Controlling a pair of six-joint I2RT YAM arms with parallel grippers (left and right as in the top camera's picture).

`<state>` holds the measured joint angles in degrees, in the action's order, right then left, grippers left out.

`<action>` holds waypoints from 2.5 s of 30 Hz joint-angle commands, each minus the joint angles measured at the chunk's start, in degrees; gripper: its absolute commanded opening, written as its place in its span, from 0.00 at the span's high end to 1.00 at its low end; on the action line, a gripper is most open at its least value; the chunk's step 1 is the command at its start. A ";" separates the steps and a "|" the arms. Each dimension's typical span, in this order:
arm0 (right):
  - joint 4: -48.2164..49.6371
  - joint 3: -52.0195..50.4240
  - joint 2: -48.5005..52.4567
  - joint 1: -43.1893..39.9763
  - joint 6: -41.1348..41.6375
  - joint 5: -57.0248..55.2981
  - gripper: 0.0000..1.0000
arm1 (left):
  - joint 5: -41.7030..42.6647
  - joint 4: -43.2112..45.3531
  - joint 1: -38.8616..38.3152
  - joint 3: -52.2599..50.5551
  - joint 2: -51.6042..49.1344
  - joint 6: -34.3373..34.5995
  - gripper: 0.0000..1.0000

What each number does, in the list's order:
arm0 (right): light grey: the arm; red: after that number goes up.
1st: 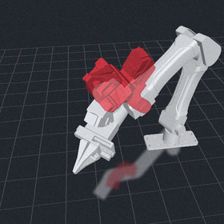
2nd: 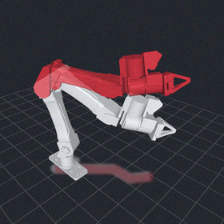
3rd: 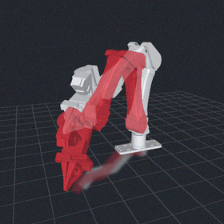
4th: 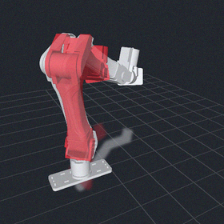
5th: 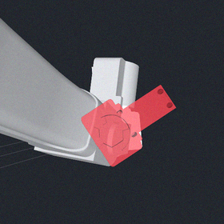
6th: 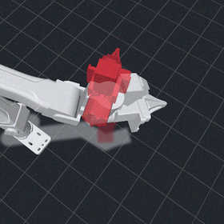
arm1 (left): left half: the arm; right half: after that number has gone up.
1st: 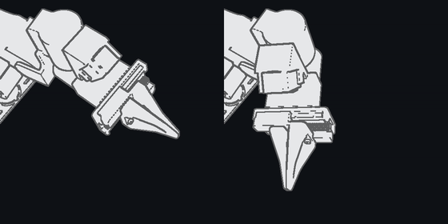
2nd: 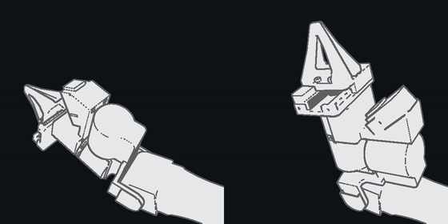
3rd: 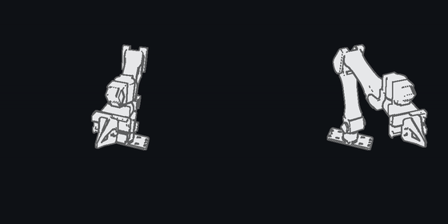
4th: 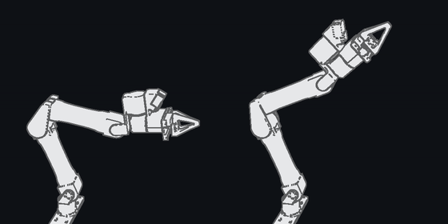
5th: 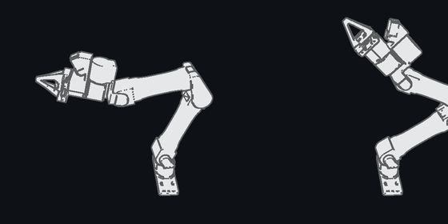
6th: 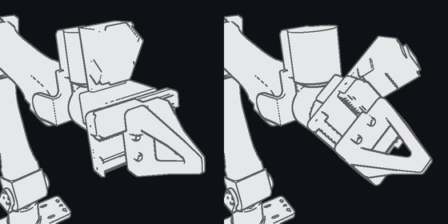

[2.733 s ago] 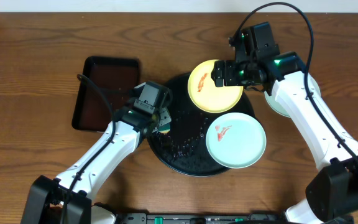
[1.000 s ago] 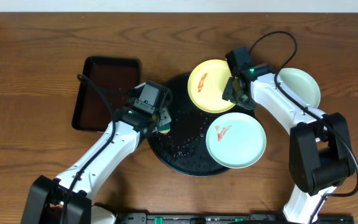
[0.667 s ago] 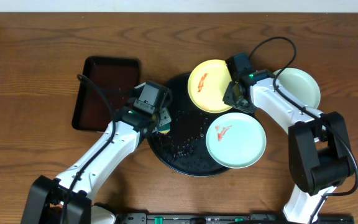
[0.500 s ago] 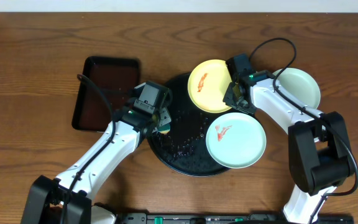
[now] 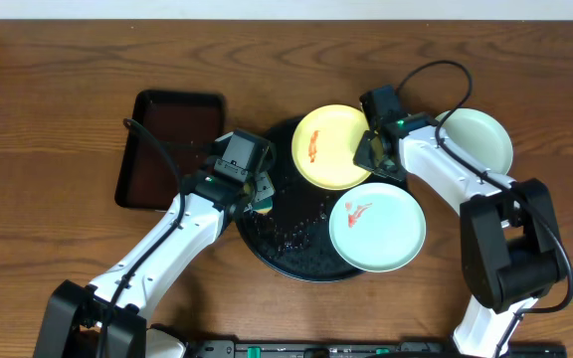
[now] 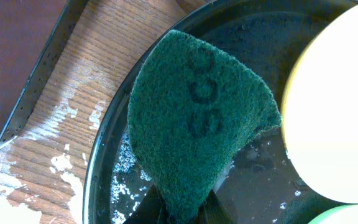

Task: Clean dirty plates on tray and stack at the side
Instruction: 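Grip the yellow plate rim and drag it to tray center, then scrub the yellow plate with the sponge in the left gripper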

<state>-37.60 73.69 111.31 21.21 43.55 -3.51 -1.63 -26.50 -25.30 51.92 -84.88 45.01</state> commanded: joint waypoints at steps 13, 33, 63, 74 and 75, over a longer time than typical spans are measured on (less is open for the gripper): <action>1.81 -0.35 0.39 7.80 -7.48 6.16 0.99 | -0.24 0.07 -0.17 -0.48 -0.09 0.02 0.92; -1.90 -0.37 0.39 14.19 -9.94 9.31 0.99 | 4.48 2.01 -0.20 -0.48 -0.11 0.11 0.92; -1.88 -0.37 0.39 14.10 -9.31 6.71 0.99 | 5.07 6.34 -3.56 -0.48 -2.45 3.54 0.92; -1.81 -0.37 0.39 14.10 -9.31 6.71 0.99 | 6.56 10.21 -4.22 -0.48 -7.02 6.34 0.92; -1.81 -0.37 0.39 14.10 -9.31 6.71 0.99 | 6.38 10.60 -4.68 -0.48 -7.32 6.34 0.92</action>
<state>-39.40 73.52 111.31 34.74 34.85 4.27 4.40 -16.58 -28.99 51.92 -91.70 50.78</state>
